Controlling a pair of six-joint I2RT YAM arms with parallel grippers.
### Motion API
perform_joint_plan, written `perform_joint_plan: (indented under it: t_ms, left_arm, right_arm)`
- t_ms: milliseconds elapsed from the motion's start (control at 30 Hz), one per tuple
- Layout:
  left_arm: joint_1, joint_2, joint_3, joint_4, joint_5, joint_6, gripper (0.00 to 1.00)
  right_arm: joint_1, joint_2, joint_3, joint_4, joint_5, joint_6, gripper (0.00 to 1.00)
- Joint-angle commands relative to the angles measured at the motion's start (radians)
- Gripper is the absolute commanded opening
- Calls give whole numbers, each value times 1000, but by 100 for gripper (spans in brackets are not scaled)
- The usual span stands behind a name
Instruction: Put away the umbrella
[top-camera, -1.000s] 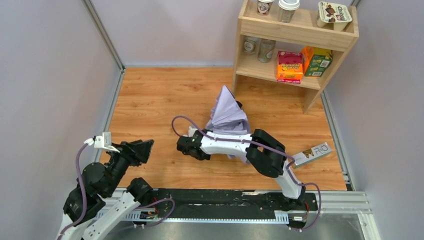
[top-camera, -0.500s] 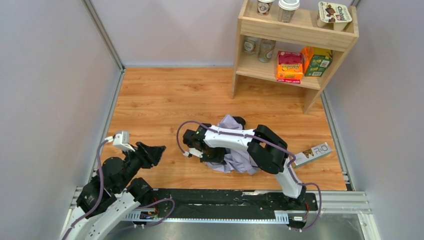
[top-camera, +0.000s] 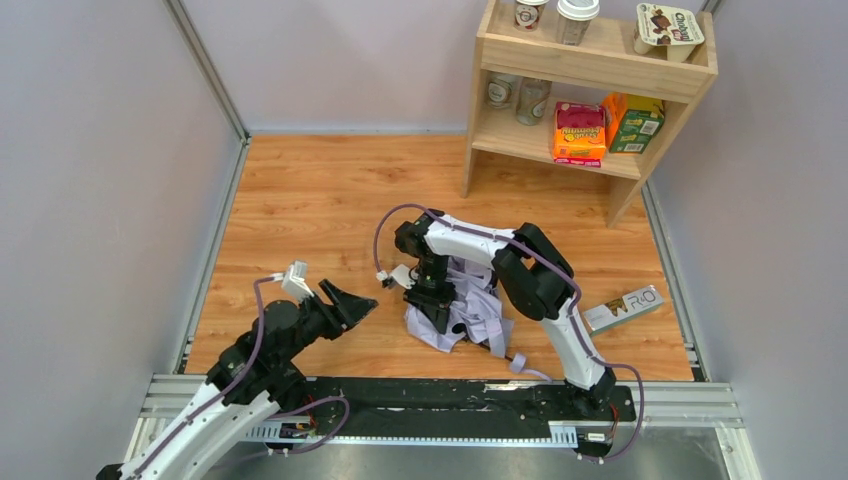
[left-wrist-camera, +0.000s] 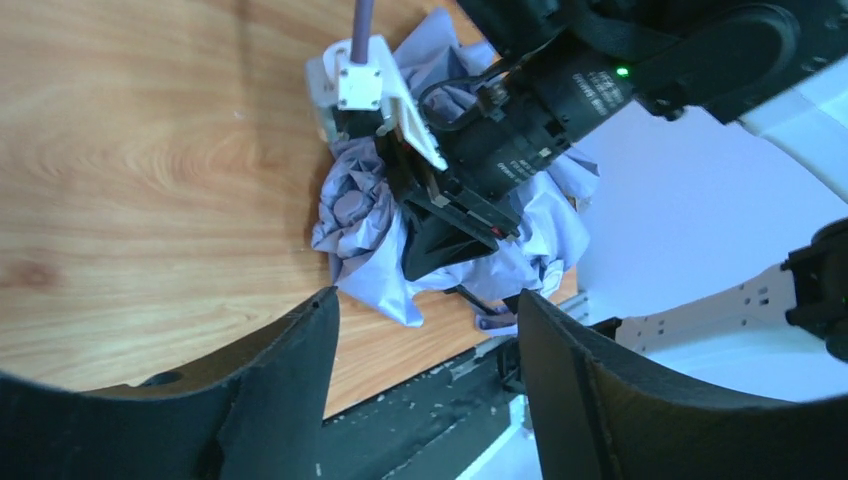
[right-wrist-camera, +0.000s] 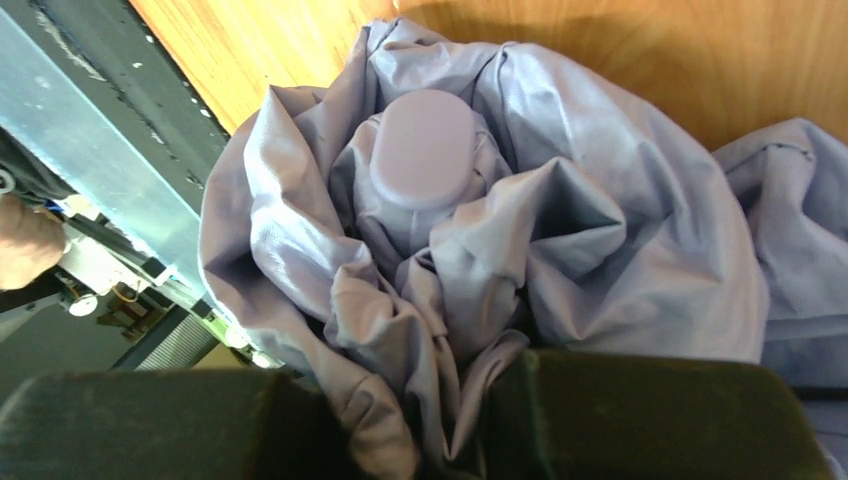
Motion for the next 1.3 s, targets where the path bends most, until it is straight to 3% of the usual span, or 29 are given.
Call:
perform_joint_plan:
  t_ms: [0,167,267,467,800,933,1000,1067,1267]
  left_arm:
    - [2,117,-84,253,96,-213,75]
    - [1,411,-207,605,164,-326,78]
    - [-4,558,-213,711,122,-322,77]
    - [-7,649,-278,939,24,-317,76]
    - [-12,845,-266,1067,122,-309,78]
    - [-12,959,-253,1228,156,-262,77]
    - [-12,1026,-229,1270,211,-253,74]
    - [-19,1068,-238,1316,219,-272,66]
    - [-30,992,-283,1270,162,-271,57]
  right_arm:
    - [10,54,8,143,-155,-73,0]
    - [-12,54,-12,174,-167,-84,0]
    - [-16,46,-22,195,-161,-86,0]
    - [-18,32,-13,201,-167,-83,0]
    - [-24,20,13,198,-165,-84,0]
    - [-24,15,11,201,-178,-83,0]
    - [-24,12,10,207,-178,-81,0]
    - [-27,8,7,215,-181,-80,0]
    - [-39,-15,-16,235,-193,-78,0]
